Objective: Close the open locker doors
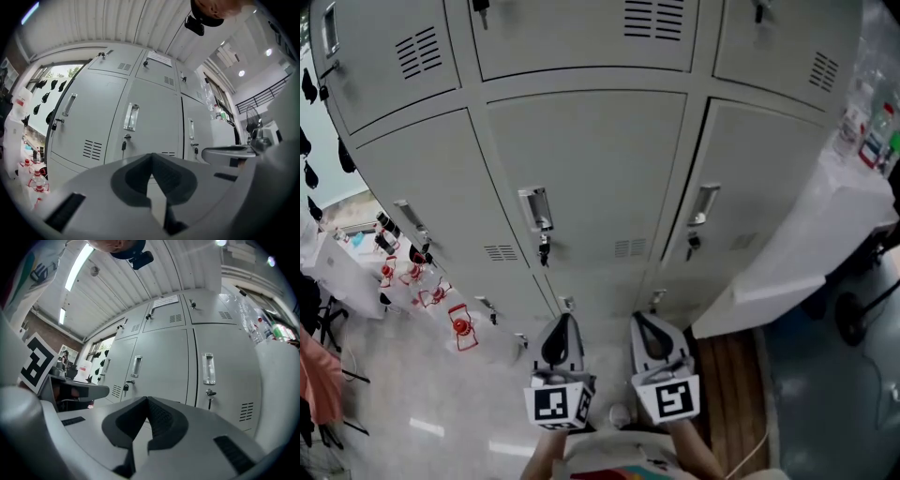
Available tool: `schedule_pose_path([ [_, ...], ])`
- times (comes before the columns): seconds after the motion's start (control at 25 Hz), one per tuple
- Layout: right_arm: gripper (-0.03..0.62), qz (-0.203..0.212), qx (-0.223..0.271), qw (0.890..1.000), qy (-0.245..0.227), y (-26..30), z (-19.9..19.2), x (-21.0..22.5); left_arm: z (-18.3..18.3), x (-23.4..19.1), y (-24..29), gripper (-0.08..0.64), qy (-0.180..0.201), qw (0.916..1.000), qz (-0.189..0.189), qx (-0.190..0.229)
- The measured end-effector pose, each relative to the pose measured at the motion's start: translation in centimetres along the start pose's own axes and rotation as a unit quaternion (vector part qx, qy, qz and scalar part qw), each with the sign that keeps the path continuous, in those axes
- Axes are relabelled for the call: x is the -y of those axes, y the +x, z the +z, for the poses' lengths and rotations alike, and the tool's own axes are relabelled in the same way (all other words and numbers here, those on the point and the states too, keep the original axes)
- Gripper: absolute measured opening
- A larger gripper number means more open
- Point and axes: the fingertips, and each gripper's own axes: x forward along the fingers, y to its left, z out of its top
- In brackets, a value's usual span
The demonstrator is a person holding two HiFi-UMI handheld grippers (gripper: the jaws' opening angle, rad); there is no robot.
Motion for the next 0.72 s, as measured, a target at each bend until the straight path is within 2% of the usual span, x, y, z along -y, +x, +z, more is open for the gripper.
schedule_pose_path([
  [0.08, 0.006, 0.005, 0.010, 1.000, 0.009, -0.3, -0.1, 0.1, -0.5, 0.6, -0.1, 0.006, 0.002, 1.0000, 0.004, -0.001],
  [0.4, 0.006, 0.027, -0.005, 0.999, 0.025, -0.9, -1.7, 0.7, -1.9, 0.5, -1.0, 0.006, -0.002, 0.9992, 0.038, -0.011],
  [0.72, 0.006, 0.039, -0.010, 0.999, 0.032, -1.1, -2.4, 0.9, -2.8, 0.9, -1.2, 0.006, 0.001, 0.9988, 0.045, -0.021],
])
